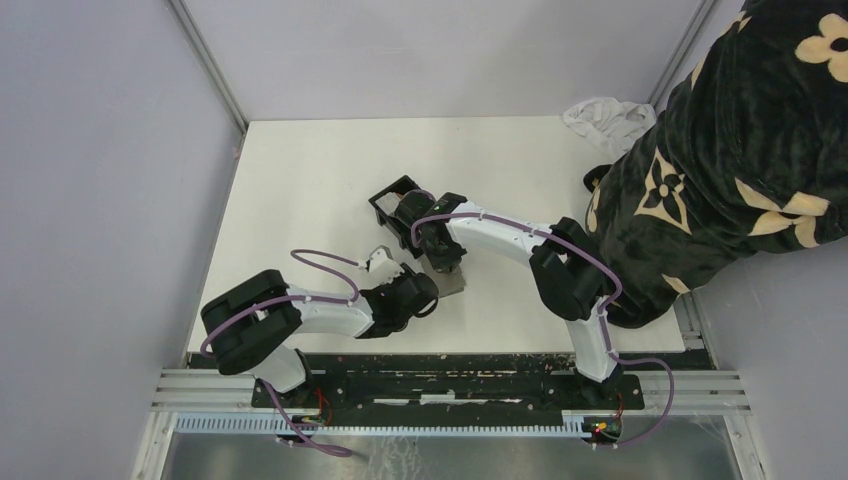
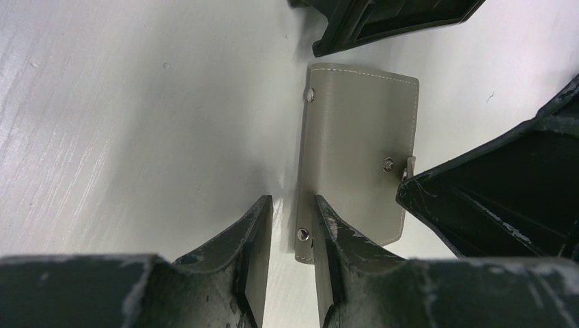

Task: Put the credit cards into the card holder
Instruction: Close the card holder at the center of the board.

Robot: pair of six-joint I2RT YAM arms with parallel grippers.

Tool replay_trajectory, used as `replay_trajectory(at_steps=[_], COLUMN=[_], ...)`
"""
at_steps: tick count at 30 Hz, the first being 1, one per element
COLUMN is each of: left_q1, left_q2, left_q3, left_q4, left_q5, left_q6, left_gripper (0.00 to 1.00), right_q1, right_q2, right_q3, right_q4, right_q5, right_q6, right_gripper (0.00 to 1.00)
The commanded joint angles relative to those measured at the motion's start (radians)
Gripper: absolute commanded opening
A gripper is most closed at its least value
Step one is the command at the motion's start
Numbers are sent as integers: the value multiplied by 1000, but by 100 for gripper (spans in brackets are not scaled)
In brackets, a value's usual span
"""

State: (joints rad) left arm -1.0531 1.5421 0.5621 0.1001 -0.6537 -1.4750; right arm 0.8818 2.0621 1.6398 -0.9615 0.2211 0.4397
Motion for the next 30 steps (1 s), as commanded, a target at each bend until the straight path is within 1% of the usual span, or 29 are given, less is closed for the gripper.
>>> replay_trajectory(at_steps=[1,15,30], left_q1=[-2,-2,-2], left_q2=[33,31,38], left_q3=[-4,-11,-17], left_q4=[-65,-66,-68], left_q5=[12,17,22], left_q6=[62,61,61], left_gripper=[36,36,36], right_q1=[6,-5,-15], right_q2=[12,34,51], right_q3=[34,48,67], right_q4=[15,23,36], right_q5=[-2,36,32], right_q6=[-7,-4,-1], right_gripper=[12,13,14])
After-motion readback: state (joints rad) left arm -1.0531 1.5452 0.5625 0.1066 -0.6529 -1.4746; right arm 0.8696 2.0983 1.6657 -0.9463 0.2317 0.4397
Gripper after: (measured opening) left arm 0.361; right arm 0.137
